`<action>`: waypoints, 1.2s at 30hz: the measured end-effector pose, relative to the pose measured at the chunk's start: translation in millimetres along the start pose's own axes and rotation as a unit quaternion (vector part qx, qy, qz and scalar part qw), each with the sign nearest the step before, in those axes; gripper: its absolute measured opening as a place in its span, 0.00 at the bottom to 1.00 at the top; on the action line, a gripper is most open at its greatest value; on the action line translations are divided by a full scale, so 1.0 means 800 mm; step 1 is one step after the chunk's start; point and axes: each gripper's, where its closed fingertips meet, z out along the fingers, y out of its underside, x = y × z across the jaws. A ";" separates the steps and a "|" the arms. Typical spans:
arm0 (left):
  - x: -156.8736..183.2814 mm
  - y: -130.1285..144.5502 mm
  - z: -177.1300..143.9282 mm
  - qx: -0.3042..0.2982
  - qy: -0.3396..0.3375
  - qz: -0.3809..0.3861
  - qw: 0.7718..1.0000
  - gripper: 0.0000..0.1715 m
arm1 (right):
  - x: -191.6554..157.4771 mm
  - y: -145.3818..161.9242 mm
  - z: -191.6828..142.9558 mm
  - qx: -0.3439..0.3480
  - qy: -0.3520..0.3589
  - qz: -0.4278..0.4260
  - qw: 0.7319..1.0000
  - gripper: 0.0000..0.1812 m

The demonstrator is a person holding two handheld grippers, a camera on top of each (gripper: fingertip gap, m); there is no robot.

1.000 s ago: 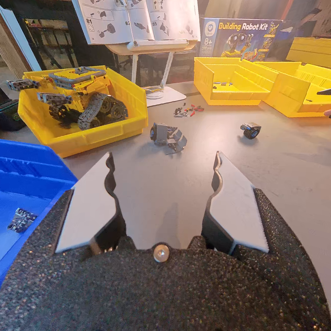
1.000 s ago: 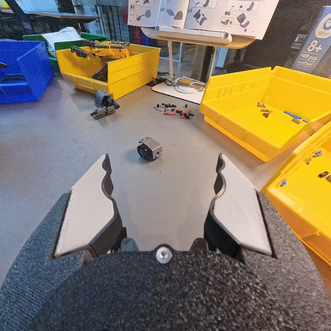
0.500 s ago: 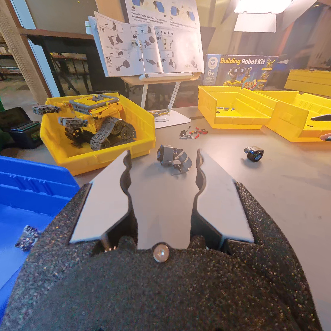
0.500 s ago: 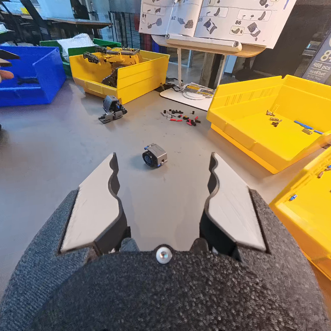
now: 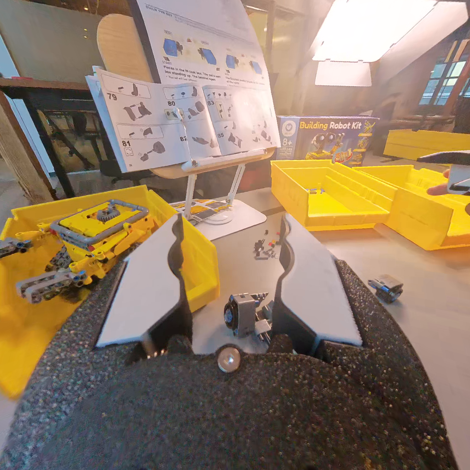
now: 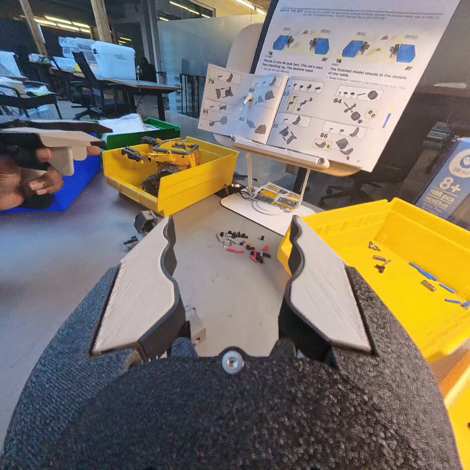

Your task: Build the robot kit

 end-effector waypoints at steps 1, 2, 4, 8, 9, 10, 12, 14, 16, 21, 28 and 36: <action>-0.004 0.000 0.010 0.005 0.001 -0.003 1.000 0.45 | 0.004 -0.008 0.011 0.006 -0.002 -0.003 1.000 0.49; -0.008 0.003 0.017 0.008 0.001 -0.003 1.000 0.44 | 0.008 -0.015 0.021 0.012 -0.001 -0.006 1.000 0.48; -0.012 0.017 0.026 0.010 -0.001 -0.004 1.000 0.42 | 0.016 -0.025 0.040 0.023 0.000 -0.010 1.000 0.48; -0.008 0.053 0.017 0.005 0.003 0.020 1.000 0.37 | 0.030 -0.018 0.067 0.053 0.003 0.012 0.999 0.45; -0.006 0.057 0.015 0.007 0.005 0.021 1.000 0.35 | 0.029 -0.007 0.072 0.054 0.000 0.018 0.998 0.45; -0.004 0.057 0.016 0.008 0.007 0.019 1.000 0.34 | 0.030 0.006 0.076 0.046 0.001 0.021 0.999 0.44; 0.000 0.056 0.020 0.004 0.013 0.026 1.000 0.35 | 0.027 0.029 0.082 0.033 -0.004 0.036 0.999 0.43; 0.001 0.060 0.023 -0.001 0.009 0.047 0.999 0.34 | 0.024 0.045 0.085 0.024 -0.008 0.047 0.999 0.41; 0.001 0.061 0.027 -0.004 0.004 0.058 0.998 0.32 | 0.023 0.056 0.087 0.018 -0.009 0.045 0.999 0.38; -0.014 -0.004 0.078 0.007 -0.021 0.089 0.996 0.18 | 0.025 0.057 0.096 0.023 -0.015 0.064 0.998 0.34; -0.090 -0.054 0.261 -0.096 -0.069 0.056 0.991 0.23 | 0.013 0.058 0.095 0.021 -0.009 0.037 0.999 0.32; -0.136 -0.032 0.276 -0.118 -0.123 0.039 0.985 0.04 | 0.020 0.065 0.085 0.017 -0.007 0.033 0.999 0.30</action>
